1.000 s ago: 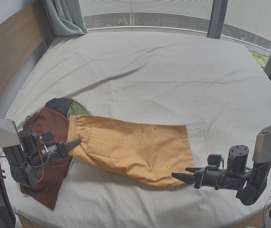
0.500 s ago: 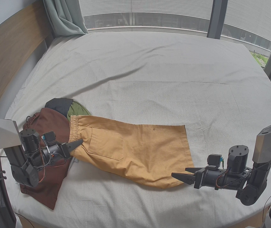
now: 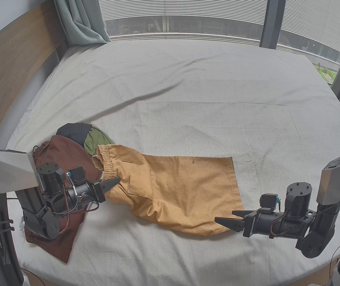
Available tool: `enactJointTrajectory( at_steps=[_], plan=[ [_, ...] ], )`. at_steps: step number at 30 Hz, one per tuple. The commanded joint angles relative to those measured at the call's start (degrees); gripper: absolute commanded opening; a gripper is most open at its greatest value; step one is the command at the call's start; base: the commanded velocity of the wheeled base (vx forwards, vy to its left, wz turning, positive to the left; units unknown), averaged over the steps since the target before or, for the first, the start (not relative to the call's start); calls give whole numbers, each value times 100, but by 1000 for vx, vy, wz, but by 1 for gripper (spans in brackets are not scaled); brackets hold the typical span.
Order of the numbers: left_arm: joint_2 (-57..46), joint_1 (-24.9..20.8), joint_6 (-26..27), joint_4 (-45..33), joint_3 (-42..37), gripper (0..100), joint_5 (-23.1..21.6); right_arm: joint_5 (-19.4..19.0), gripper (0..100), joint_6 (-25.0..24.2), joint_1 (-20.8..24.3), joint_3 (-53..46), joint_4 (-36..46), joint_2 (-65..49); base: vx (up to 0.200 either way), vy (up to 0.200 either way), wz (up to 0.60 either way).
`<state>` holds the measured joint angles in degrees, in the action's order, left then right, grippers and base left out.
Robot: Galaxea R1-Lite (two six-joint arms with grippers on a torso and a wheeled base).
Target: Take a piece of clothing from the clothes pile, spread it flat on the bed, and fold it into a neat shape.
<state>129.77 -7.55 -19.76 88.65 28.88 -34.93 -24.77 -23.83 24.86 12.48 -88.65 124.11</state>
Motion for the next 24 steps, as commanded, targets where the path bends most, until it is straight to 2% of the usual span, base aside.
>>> enactJointTrajectory(
  at_steps=[1, 15, 19, 24],
  plan=[
    [5, -107, -19, 3, 74, 0, -5, -1, 100, 1, 28, 0, -3, -1, 0, 0, 0],
    [-101, -581, -124, -6, 373, 0, 162, -1, 100, 1, 2, 9, -3, -19, 0, 0, 0],
    [-215, -757, -371, -6, 452, 0, 162, -1, 100, 1, -16, 9, -3, -36, 0, 0, 0],
    [-224, -898, -406, -6, 557, 0, 197, -1, 100, 1, -16, 17, -3, -54, 0, 0, 0]
  ],
)
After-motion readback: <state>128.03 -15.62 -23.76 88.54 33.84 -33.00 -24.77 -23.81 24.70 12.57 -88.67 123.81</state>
